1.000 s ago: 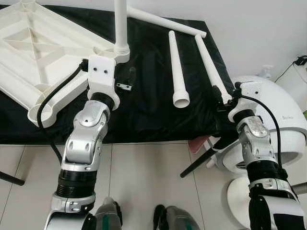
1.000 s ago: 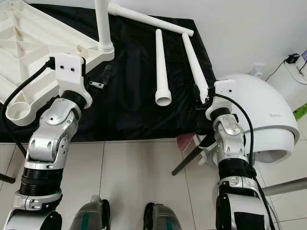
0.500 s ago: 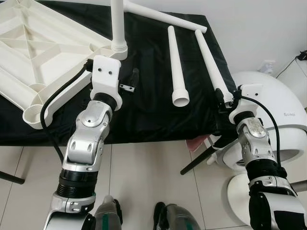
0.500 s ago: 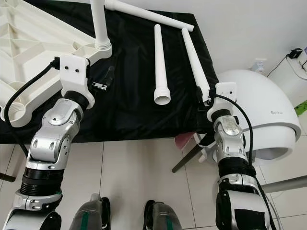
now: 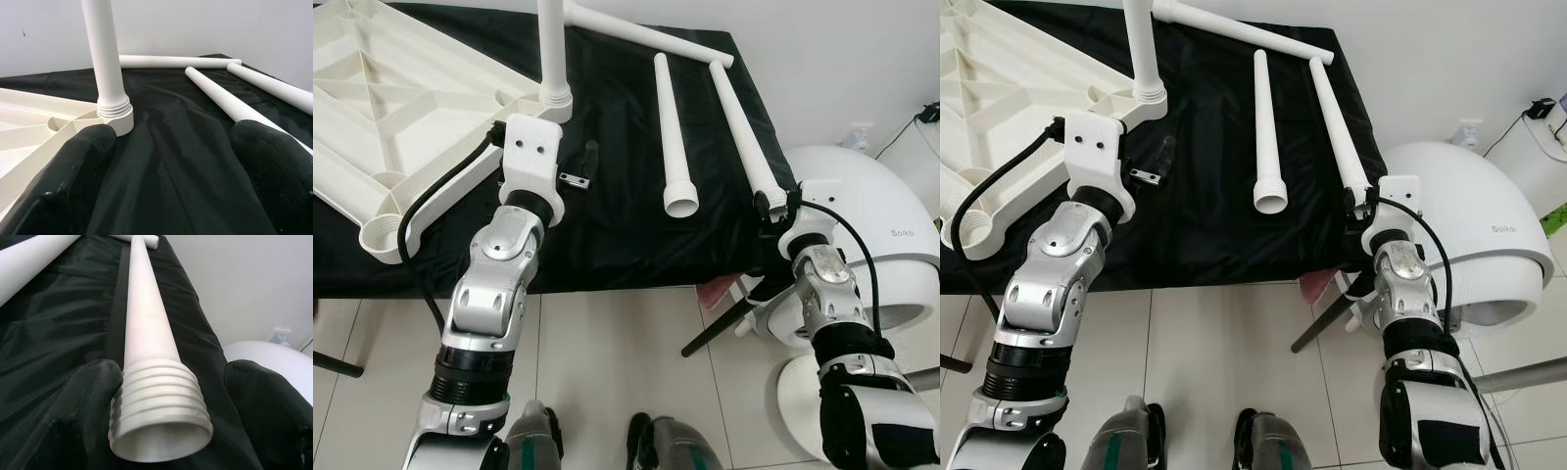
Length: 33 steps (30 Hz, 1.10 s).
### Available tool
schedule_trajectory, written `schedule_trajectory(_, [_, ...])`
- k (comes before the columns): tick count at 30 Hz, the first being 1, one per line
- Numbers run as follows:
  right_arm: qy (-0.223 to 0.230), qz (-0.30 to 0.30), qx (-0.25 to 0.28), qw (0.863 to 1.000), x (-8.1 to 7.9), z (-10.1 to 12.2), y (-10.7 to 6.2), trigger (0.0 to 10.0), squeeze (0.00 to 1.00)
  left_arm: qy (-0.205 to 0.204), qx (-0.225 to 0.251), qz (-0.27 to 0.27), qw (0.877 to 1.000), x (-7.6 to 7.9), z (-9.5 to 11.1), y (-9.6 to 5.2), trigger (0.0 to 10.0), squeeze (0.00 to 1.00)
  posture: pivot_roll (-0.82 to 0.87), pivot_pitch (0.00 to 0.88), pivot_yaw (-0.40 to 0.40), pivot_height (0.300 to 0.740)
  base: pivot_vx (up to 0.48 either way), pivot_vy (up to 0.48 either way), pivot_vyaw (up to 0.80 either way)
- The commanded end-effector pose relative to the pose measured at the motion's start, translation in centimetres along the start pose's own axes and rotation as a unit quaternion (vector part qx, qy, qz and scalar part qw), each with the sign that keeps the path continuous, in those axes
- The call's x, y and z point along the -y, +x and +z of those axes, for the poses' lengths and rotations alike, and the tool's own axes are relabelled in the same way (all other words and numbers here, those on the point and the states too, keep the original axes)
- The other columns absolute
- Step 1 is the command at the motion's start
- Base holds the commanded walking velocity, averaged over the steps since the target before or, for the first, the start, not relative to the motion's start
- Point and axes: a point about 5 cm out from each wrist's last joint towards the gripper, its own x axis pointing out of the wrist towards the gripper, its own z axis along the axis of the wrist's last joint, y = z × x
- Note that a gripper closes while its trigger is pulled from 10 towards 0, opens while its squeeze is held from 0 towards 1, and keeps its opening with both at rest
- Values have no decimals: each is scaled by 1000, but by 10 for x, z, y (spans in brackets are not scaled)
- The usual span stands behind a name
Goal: Building children table
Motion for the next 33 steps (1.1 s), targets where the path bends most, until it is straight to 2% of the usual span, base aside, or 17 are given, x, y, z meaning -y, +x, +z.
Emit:
schedule_trajectory(1, [13,-11,-12,1000,3,-7,-2,10000,0,3,-2,2,1000,3,-2,1,10000,0,47,138,-90,740,0,0,0])
schedule_trajectory(17, [49,2,-37,998,-10,-8,12,10000,0,4,-4,6,1000,3,-1,0,10000,0,65,138,-96,740,0,0,0])
schedule_trajectory(33, [83,-18,-72,994,-11,-25,7,10000,0,8,-5,4,1000,3,0,-1,10000,0,70,140,-89,740,0,0,0])
